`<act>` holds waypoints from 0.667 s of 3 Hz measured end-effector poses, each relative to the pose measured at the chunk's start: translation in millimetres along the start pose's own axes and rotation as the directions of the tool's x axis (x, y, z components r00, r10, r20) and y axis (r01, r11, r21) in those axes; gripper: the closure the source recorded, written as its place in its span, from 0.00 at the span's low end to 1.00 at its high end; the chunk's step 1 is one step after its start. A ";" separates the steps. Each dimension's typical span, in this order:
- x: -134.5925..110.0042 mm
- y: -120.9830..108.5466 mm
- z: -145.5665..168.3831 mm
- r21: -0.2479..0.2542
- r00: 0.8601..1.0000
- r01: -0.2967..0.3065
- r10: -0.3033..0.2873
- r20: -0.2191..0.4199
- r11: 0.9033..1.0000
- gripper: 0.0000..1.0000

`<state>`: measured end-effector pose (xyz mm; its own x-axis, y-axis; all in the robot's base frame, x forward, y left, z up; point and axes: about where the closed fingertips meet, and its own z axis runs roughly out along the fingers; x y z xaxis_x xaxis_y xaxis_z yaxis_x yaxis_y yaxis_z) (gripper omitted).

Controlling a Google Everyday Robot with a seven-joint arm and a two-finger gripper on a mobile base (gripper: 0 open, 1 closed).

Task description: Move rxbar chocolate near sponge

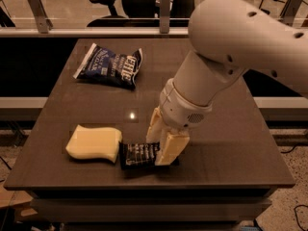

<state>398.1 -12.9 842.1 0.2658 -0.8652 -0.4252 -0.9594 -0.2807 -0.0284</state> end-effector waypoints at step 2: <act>0.1 -0.3 2.3 -0.005 1.000 0.000 0.000 0.000 1.000 0.59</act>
Offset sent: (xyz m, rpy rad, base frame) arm 0.0000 0.0004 -0.0010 -0.0007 0.0019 0.0010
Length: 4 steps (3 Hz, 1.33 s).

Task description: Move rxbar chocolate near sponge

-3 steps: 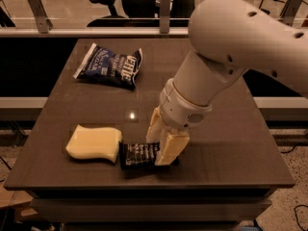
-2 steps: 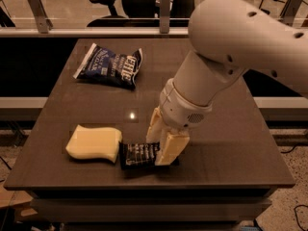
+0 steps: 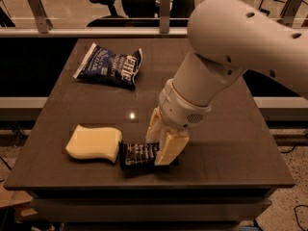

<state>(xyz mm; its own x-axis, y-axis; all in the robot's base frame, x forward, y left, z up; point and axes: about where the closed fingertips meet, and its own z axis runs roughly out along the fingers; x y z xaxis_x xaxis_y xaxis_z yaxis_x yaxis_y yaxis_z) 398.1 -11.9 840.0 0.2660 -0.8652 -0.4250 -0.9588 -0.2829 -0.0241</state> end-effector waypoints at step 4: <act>0.1 -0.3 3.0 -0.006 1.000 0.000 0.000 0.000 1.000 0.00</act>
Offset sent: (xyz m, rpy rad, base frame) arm 0.0000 0.0003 -0.0007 -0.0005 0.0014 0.0008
